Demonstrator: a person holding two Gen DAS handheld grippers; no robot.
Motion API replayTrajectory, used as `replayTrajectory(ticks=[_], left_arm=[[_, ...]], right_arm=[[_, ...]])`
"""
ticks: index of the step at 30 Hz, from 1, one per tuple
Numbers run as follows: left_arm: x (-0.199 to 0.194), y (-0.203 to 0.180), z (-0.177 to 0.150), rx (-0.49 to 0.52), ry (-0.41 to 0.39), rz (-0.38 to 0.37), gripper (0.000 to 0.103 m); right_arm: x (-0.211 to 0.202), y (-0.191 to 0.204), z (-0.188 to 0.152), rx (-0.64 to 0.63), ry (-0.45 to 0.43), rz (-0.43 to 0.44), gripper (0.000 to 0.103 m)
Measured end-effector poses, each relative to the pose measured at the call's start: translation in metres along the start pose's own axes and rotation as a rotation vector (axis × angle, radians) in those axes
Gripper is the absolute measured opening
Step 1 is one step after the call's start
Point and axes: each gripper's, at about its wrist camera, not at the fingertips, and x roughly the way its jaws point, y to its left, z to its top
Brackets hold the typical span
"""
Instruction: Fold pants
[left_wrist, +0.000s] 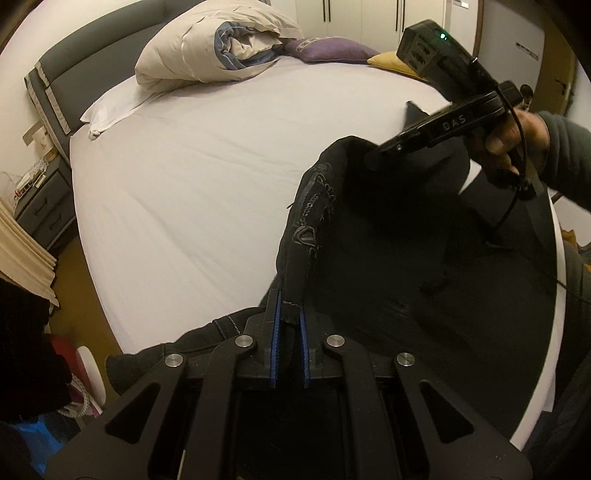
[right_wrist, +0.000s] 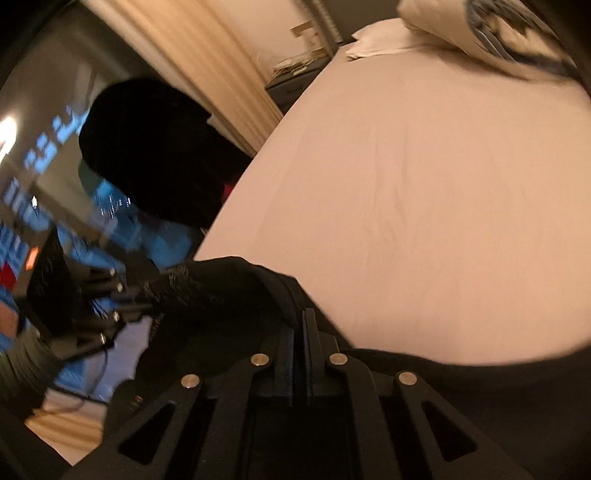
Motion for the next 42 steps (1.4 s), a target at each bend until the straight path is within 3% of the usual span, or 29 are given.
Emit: replayTrajectory(ticks=[8, 15, 23, 29, 32, 42], left_arm=[[-0.008, -0.031, -0.024, 0.019, 0.018, -0.004, 0.007], [-0.013, -0.061, -0.053, 0.079, 0.052, -0.017, 0.007], [-0.019, -0.098, -0.061, 0.166, 0.083, -0.062, 0.007], [-0.022, -0.113, -0.072, 0.205, 0.114, -0.087, 0.007], [-0.015, -0.12, -0.083, 0.206, 0.137, -0.094, 0.007], [-0.011, -0.129, -0.088, 0.23, 0.142, -0.107, 0.007]], right_arm=[[0.007, 0.024, -0.039, 0.068, 0.047, 0.006, 0.005], [-0.024, 0.019, -0.079, 0.083, 0.1, -0.008, 0.005], [-0.047, 0.034, -0.102, -0.046, 0.156, -0.116, 0.005], [-0.039, 0.057, -0.118, -0.176, 0.204, -0.216, 0.004], [-0.034, 0.064, -0.128, -0.201, 0.225, -0.226, 0.004], [-0.028, 0.075, -0.117, -0.272, 0.241, -0.307, 0.005]])
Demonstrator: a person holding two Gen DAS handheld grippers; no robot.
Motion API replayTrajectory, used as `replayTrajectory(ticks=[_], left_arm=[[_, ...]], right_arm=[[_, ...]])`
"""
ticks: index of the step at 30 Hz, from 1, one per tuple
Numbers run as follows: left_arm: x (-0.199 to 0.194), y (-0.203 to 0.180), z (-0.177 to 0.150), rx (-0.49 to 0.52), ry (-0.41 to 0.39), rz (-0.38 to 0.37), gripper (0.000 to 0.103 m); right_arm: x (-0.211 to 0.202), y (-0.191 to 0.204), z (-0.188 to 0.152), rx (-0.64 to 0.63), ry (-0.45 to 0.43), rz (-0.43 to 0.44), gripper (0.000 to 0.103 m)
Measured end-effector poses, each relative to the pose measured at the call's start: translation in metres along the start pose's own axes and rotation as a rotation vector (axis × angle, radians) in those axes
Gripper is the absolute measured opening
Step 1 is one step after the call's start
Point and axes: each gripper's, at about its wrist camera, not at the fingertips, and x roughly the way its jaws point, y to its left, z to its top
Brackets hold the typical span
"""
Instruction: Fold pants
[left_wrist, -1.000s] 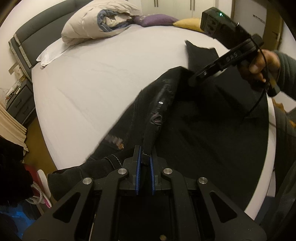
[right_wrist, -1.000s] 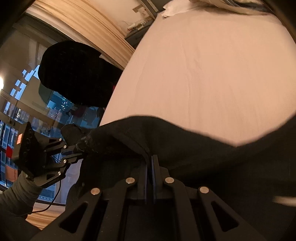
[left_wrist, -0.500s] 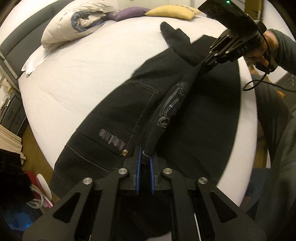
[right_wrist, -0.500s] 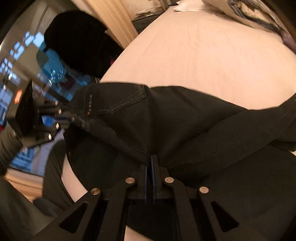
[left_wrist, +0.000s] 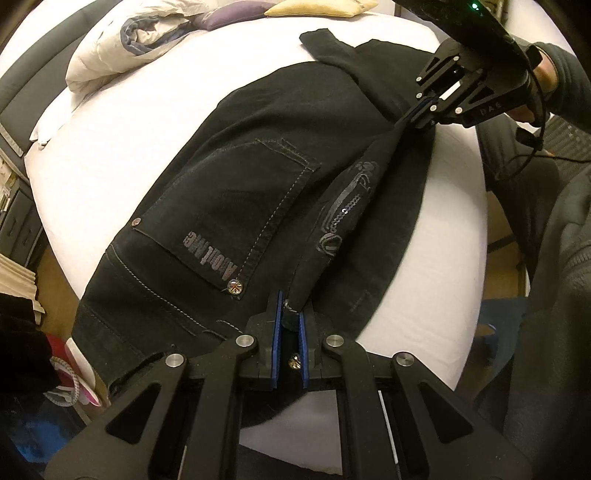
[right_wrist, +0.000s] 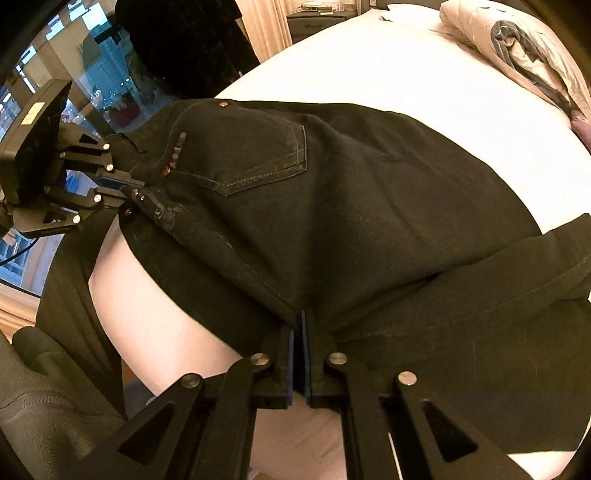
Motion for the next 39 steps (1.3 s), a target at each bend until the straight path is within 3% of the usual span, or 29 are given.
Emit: replayTrajectory(ticks=[9, 21, 22, 24, 27, 28, 29, 30, 32, 33, 37, 39], left_arm=[[-0.003, -0.011, -0.022, -0.012, -0.002, -0.005, 0.007], [0.013, -0.022, -0.041, -0.037, -0.026, 0.04, 0.01], [0.012, -0.023, -0.043, -0.036, -0.026, 0.044, 0.012], [0.007, -0.021, -0.043, -0.05, 0.007, 0.026, 0.016], [-0.011, -0.015, -0.053, -0.09, 0.041, -0.04, 0.035], [-0.017, -0.013, -0.057, -0.095, 0.053, -0.058, 0.057], [-0.025, -0.01, -0.06, -0.104, 0.058, -0.037, 0.072], [-0.033, -0.009, -0.062, -0.113, 0.05, -0.007, 0.073], [-0.047, -0.001, -0.056, -0.154, 0.021, 0.026, 0.073], [-0.053, 0.002, -0.048, -0.182, -0.009, 0.047, 0.073], [-0.057, 0.003, -0.001, -0.292, -0.173, 0.025, 0.073], [-0.038, -0.006, 0.025, -0.311, -0.199, 0.013, 0.073]], right_arm=[[0.009, 0.018, 0.014, -0.032, 0.005, -0.032, 0.005], [0.004, 0.01, -0.022, -0.048, -0.04, -0.056, 0.006], [0.001, 0.009, -0.025, -0.05, -0.051, -0.054, 0.01], [-0.002, 0.01, -0.029, -0.049, -0.065, -0.059, 0.013], [-0.006, 0.005, -0.032, -0.035, -0.079, -0.055, 0.014], [-0.005, 0.005, -0.035, -0.032, -0.082, -0.054, 0.015], [-0.004, 0.007, -0.037, -0.029, -0.084, -0.056, 0.015], [0.001, 0.014, -0.043, -0.026, -0.085, -0.06, 0.017], [-0.006, 0.018, -0.046, -0.023, -0.086, -0.057, 0.03], [-0.011, 0.017, -0.046, -0.019, -0.095, -0.057, 0.043], [-0.027, 0.014, -0.043, 0.013, -0.154, -0.039, 0.046], [-0.02, 0.008, -0.046, 0.033, -0.14, -0.039, 0.047]])
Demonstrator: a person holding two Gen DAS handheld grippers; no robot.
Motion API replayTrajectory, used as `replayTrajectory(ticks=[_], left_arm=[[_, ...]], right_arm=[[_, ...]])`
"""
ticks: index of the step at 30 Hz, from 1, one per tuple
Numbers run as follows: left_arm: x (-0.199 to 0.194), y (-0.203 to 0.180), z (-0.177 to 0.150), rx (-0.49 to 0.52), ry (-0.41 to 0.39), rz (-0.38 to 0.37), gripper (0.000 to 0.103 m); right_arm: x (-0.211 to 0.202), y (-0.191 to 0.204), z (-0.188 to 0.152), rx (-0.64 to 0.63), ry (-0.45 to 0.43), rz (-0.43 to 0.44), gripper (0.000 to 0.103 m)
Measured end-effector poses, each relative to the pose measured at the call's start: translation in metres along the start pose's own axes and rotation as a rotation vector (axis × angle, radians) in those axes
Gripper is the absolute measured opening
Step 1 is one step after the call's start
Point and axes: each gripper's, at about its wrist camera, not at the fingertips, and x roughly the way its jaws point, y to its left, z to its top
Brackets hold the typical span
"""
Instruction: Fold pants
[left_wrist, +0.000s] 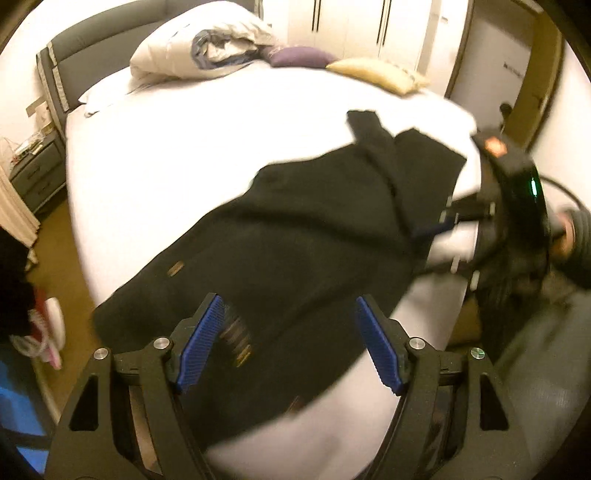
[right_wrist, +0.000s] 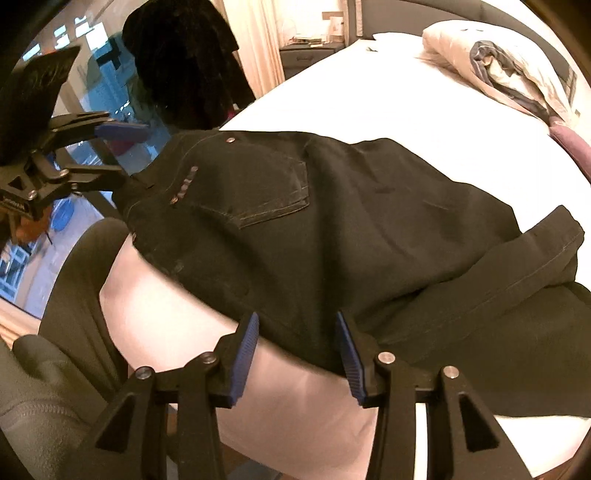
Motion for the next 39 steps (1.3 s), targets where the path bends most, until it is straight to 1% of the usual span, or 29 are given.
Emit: replayTrajectory(ticks=[1, 2, 3, 5, 6, 7, 8, 9, 10, 12, 14, 15, 16, 18, 19, 20, 23, 24, 27, 29, 30, 32, 33, 35, 36, 38, 39], left_arm=[[0.014, -0.005, 0.005, -0.013, 0.013, -0.002, 0.073], [0.032, -0.009, 0.008, -0.031, 0.043, -0.021, 0.073], [0.053, -0.011, 0.009, -0.051, 0.08, -0.039, 0.073], [0.098, -0.009, -0.002, -0.097, 0.201, -0.022, 0.072], [0.112, -0.007, -0.009, -0.109, 0.232, -0.009, 0.072], [0.112, -0.008, -0.012, -0.109, 0.207, -0.005, 0.072], [0.109, -0.008, -0.01, -0.112, 0.208, -0.006, 0.072], [0.107, -0.008, -0.008, -0.122, 0.211, -0.012, 0.072], [0.101, -0.005, -0.005, -0.149, 0.195, -0.03, 0.072], [0.086, -0.001, 0.009, -0.203, 0.115, -0.067, 0.072], [0.085, 0.0, 0.019, -0.221, 0.087, -0.074, 0.072], [0.09, 0.001, 0.024, -0.238, 0.089, -0.089, 0.072], [0.1, 0.004, 0.025, -0.259, 0.105, -0.1, 0.072], [0.125, 0.01, 0.019, -0.309, 0.169, -0.111, 0.072], [0.131, 0.012, 0.015, -0.327, 0.169, -0.115, 0.07], [0.135, 0.014, 0.015, -0.336, 0.155, -0.12, 0.07], [0.135, 0.019, 0.012, -0.38, 0.141, -0.15, 0.07], [0.138, 0.024, 0.01, -0.399, 0.136, -0.165, 0.07], [0.137, 0.035, 0.003, -0.439, 0.122, -0.195, 0.07], [0.13, 0.039, -0.003, -0.448, 0.116, -0.199, 0.07], [0.13, 0.039, -0.004, -0.452, 0.114, -0.199, 0.07], [0.132, 0.037, -0.004, -0.456, 0.11, -0.199, 0.07], [0.132, 0.037, -0.004, -0.457, 0.109, -0.199, 0.07], [0.13, 0.038, -0.007, -0.454, 0.108, -0.197, 0.07], [0.13, 0.038, -0.007, -0.453, 0.107, -0.197, 0.07], [0.12, 0.041, -0.011, -0.456, 0.105, -0.197, 0.07], [0.121, 0.04, -0.009, -0.456, 0.106, -0.196, 0.07]], right_arm=[[0.005, -0.002, -0.005, 0.011, 0.01, 0.008, 0.047], [0.012, -0.006, -0.009, 0.031, 0.025, 0.02, 0.049], [0.014, -0.01, -0.014, 0.053, 0.021, 0.033, 0.049], [0.0, -0.016, -0.018, 0.082, 0.0, 0.06, 0.049], [-0.012, -0.023, -0.02, 0.1, -0.014, 0.078, 0.049], [-0.023, -0.033, -0.02, 0.126, -0.036, 0.085, 0.049], [-0.037, -0.05, -0.022, 0.179, -0.076, 0.091, 0.049], [-0.051, -0.076, -0.022, 0.261, -0.12, 0.097, 0.05], [-0.06, -0.098, -0.022, 0.336, -0.152, 0.1, 0.051], [-0.077, -0.151, -0.028, 0.518, -0.222, 0.093, 0.051], [-0.089, -0.206, -0.035, 0.695, -0.326, 0.11, 0.051], [-0.093, -0.237, -0.04, 0.796, -0.387, 0.123, 0.051], [-0.094, -0.254, -0.039, 0.853, -0.415, 0.133, 0.052], [-0.092, -0.285, -0.039, 0.928, -0.466, 0.177, 0.052], [-0.09, -0.298, -0.038, 0.958, -0.487, 0.185, 0.052], [-0.086, -0.311, -0.036, 0.99, -0.496, 0.183, 0.052], [-0.069, -0.342, -0.031, 1.077, -0.521, 0.215, 0.052], [-0.062, -0.348, -0.028, 1.105, -0.515, 0.206, 0.052], [-0.043, -0.364, -0.035, 1.206, -0.504, 0.191, 0.052], [-0.033, -0.375, -0.03, 1.222, -0.494, 0.189, 0.052], [-0.032, -0.374, -0.03, 1.223, -0.477, 0.159, 0.052], [-0.025, -0.377, -0.031, 1.23, -0.472, 0.154, 0.052], [-0.025, -0.376, -0.033, 1.24, -0.459, 0.128, 0.052], [-0.024, -0.379, -0.038, 1.249, -0.464, 0.135, 0.052], [-0.021, -0.38, -0.037, 1.251, -0.452, 0.135, 0.052], [-0.017, -0.385, -0.036, 1.274, -0.44, 0.115, 0.051], [-0.016, -0.386, -0.038, 1.29, -0.456, 0.134, 0.051]])
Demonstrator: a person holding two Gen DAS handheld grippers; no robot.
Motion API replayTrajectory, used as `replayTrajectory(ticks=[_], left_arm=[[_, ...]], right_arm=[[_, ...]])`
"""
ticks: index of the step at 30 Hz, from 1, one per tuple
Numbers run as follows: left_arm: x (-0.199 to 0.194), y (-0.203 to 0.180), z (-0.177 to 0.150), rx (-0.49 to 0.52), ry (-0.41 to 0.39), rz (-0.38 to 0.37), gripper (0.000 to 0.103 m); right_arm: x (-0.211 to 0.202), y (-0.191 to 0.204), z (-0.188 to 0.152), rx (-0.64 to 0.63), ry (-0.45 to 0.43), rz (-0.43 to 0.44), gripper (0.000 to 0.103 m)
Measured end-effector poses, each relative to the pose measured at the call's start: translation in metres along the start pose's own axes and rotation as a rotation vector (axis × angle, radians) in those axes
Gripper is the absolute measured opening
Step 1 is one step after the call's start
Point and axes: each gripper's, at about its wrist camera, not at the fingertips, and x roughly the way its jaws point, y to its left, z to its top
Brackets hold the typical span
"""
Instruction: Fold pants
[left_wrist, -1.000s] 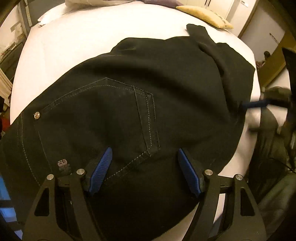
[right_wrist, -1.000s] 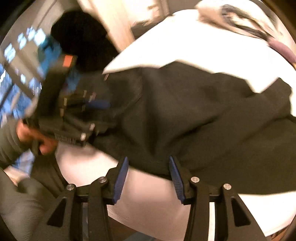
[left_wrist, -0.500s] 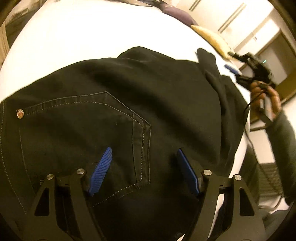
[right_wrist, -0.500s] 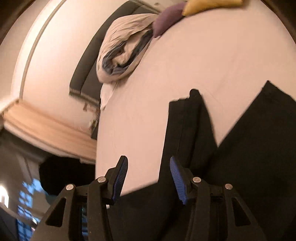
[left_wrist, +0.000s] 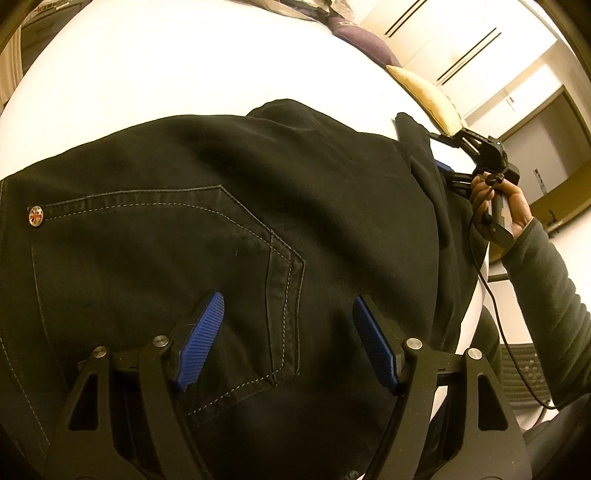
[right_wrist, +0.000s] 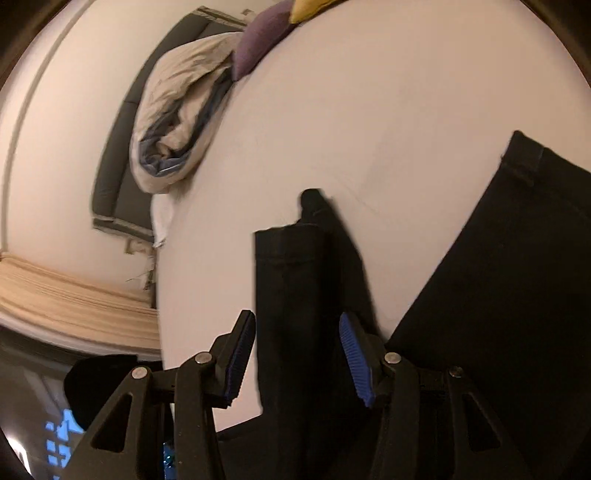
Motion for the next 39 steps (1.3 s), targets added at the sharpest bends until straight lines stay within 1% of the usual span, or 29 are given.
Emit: replayTrajectory(ticks=[5, 6, 7, 8, 10, 12, 14, 16, 18, 20, 21, 23, 24, 26, 28, 34, 37, 39], left_arm=[[0.002, -0.002, 0.0, 0.003, -0.002, 0.006, 0.07], [0.002, -0.002, 0.0, 0.003, -0.003, 0.008, 0.07], [0.003, -0.003, 0.0, 0.003, -0.003, 0.009, 0.07], [0.003, -0.002, -0.001, 0.002, -0.004, 0.011, 0.07], [0.003, -0.003, -0.001, 0.002, -0.004, 0.014, 0.07], [0.003, -0.005, -0.001, -0.001, -0.003, 0.014, 0.07], [0.004, -0.006, -0.001, -0.003, -0.003, 0.016, 0.07], [0.005, -0.006, -0.001, -0.005, -0.002, 0.019, 0.07], [0.004, -0.006, 0.0, -0.013, -0.002, 0.016, 0.07], [0.004, -0.004, 0.001, -0.028, -0.006, 0.007, 0.072], [0.003, -0.003, 0.001, -0.036, -0.009, 0.004, 0.072], [0.003, -0.003, 0.002, -0.05, -0.013, 0.004, 0.072], [0.004, -0.004, 0.003, -0.053, -0.013, 0.008, 0.072], [0.004, -0.005, 0.004, -0.06, -0.012, 0.017, 0.072], [0.004, -0.005, 0.006, -0.073, -0.009, 0.02, 0.072], [0.004, -0.001, 0.014, -0.129, -0.012, 0.018, 0.073], [0.004, 0.0, 0.014, -0.13, -0.016, 0.032, 0.073], [0.005, -0.002, 0.015, -0.122, -0.014, 0.044, 0.073]], right_arm=[[0.028, 0.005, 0.01, 0.001, 0.057, 0.039, 0.051], [0.031, 0.007, 0.012, -0.006, 0.063, 0.053, 0.042], [0.036, 0.009, 0.015, -0.01, 0.067, 0.064, 0.019], [0.039, 0.012, 0.017, -0.013, 0.073, 0.074, 0.009], [0.038, 0.021, 0.019, -0.048, 0.059, 0.059, 0.005], [0.028, 0.029, 0.017, -0.089, 0.031, 0.05, 0.004], [0.012, 0.033, 0.019, -0.088, -0.013, 0.067, 0.004], [-0.02, 0.034, 0.022, -0.078, -0.082, 0.098, 0.004], [-0.062, 0.027, 0.02, -0.073, -0.159, 0.129, 0.004], [-0.109, 0.001, 0.011, -0.033, -0.249, 0.137, 0.004], [-0.124, -0.014, 0.007, -0.003, -0.278, 0.13, 0.004], [-0.152, -0.06, -0.01, 0.083, -0.329, 0.048, 0.004], [-0.159, -0.083, -0.02, 0.13, -0.331, 0.014, 0.004], [-0.162, -0.113, -0.034, 0.192, -0.316, -0.015, 0.004], [-0.163, -0.127, -0.046, 0.214, -0.324, -0.005, 0.004], [-0.166, -0.123, -0.051, 0.207, -0.349, -0.001, 0.004], [-0.17, -0.126, -0.058, 0.234, -0.359, 0.016, 0.004], [-0.173, -0.126, -0.058, 0.233, -0.366, 0.007, 0.004]])
